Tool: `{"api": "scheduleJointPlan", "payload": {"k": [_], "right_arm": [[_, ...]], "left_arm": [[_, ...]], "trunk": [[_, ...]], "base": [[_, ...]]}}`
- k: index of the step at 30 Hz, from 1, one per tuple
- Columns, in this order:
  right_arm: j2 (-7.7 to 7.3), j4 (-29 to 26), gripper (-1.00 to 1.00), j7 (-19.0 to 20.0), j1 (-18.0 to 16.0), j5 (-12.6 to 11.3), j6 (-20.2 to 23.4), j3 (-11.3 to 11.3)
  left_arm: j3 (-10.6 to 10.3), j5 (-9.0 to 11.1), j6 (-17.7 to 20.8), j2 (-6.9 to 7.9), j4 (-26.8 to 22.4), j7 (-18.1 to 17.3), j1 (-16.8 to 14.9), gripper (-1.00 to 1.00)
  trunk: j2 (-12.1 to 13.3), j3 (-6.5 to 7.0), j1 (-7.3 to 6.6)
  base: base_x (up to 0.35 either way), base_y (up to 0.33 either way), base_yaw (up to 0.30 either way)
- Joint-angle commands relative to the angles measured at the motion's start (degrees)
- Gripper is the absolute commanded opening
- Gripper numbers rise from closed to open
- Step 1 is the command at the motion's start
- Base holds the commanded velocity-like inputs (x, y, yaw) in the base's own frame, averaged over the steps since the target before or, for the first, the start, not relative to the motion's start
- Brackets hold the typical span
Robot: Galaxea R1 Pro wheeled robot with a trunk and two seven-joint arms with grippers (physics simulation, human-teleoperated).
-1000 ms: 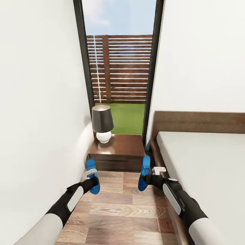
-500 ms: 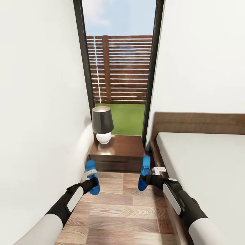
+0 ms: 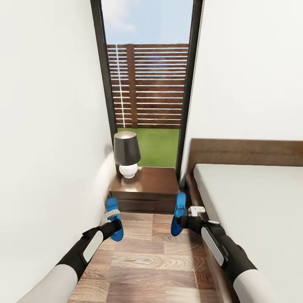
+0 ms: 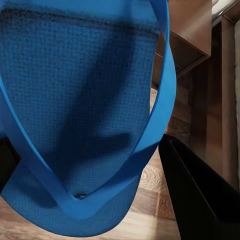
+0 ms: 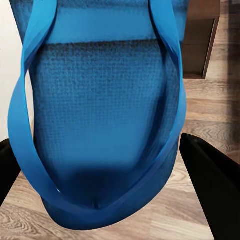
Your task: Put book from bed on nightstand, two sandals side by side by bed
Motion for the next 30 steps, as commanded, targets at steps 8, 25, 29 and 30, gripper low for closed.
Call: {"api": "scheduleJointPlan", "payload": {"k": [8,25,29,30], "right_arm": [[-0.05,-0.1,-1.00,0.1,0.0,-0.1,0.2,0.1],[-0.06,-0.1,-1.00,0.1,-0.1,-0.1,0.2,0.1],[-0.06,-0.1,-1.00,0.1,-0.1,-0.1,0.2,0.1],[-0.05,-0.1,-1.00,0.1,0.0,-0.1,0.2,0.1]], "left_arm": [[0.0,0.2,0.2,0.01,-0.1,0.0,0.0,-1.00],[0.0,0.2,0.2,0.01,-0.1,0.0,0.0,-1.00],[0.0,0.2,0.2,0.01,-0.1,0.0,0.0,-1.00],[0.1,0.2,0.2,0.01,-0.1,0.0,0.0,-1.00]], "trunk": [[0.0,-0.06,0.00],[0.0,-0.06,0.00],[0.0,-0.06,0.00],[0.0,-0.06,0.00]], "base": [[0.000,0.000,0.000],[0.000,0.000,0.000],[0.000,0.000,0.000],[0.000,0.000,0.000]]}}
